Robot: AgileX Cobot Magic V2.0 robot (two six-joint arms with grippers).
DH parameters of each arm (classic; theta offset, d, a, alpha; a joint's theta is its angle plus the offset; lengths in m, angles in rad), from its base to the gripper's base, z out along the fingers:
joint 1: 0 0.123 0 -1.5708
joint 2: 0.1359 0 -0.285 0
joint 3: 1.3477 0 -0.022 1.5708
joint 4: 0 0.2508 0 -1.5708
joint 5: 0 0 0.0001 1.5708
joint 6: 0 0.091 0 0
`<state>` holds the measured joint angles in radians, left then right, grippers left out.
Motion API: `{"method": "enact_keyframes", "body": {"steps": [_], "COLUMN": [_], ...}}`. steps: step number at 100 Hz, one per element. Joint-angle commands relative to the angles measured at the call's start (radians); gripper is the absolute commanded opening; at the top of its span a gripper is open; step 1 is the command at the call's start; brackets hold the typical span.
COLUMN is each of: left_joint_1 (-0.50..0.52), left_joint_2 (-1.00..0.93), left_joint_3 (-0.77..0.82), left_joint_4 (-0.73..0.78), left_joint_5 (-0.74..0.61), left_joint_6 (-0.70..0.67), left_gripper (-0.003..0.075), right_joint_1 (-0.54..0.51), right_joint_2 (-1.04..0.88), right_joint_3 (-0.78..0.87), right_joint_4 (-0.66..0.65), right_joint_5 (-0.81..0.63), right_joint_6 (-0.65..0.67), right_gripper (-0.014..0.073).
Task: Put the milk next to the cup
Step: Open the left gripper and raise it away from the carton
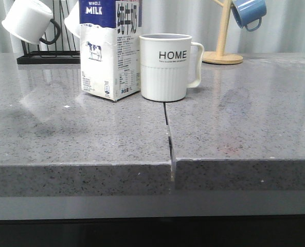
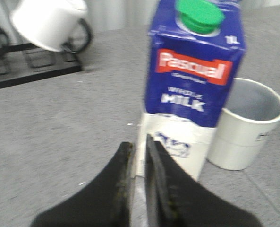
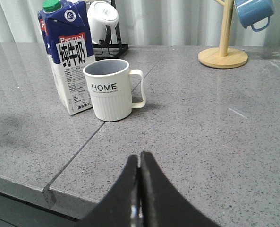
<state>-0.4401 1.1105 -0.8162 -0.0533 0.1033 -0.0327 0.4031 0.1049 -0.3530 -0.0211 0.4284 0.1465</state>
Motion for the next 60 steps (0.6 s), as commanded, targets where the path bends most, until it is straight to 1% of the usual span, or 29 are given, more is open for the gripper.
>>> {"method": "enact_keyframes", "body": {"steps": [1,19,33,44,60], "left_joint_1": [0.055,0.192,0.268,0.293,0.294], "left_joint_2": [-0.09,-0.233,-0.348,-0.442,-0.567], "left_joint_3": [-0.009,0.056,0.111,0.158,0.229], "left_joint_4": [0.004,0.004,0.004,0.004,0.002], "left_joint_5": [-0.018,0.037,0.096,0.137,0.175], "left_joint_6": [-0.002,-0.002,-0.002,-0.002,-0.002], "left_gripper": [-0.0021,-0.0021,-0.0021,-0.0021,-0.0021], "right_joint_1": [0.0,0.0,0.0,0.0,0.0], "right_joint_2": [0.011,0.011,0.011,0.011,0.011], "right_joint_3": [-0.024,-0.024,-0.024,-0.024,-0.024], "right_joint_4": [-0.003,-0.003,-0.003,-0.003,-0.003], "right_joint_5": [-0.078,-0.078,-0.078,-0.078,-0.078], "right_joint_6": [-0.007,-0.007,-0.007,-0.007,-0.007], "right_gripper": [-0.0049,-0.0049,-0.0049,-0.0049,-0.0049]}}
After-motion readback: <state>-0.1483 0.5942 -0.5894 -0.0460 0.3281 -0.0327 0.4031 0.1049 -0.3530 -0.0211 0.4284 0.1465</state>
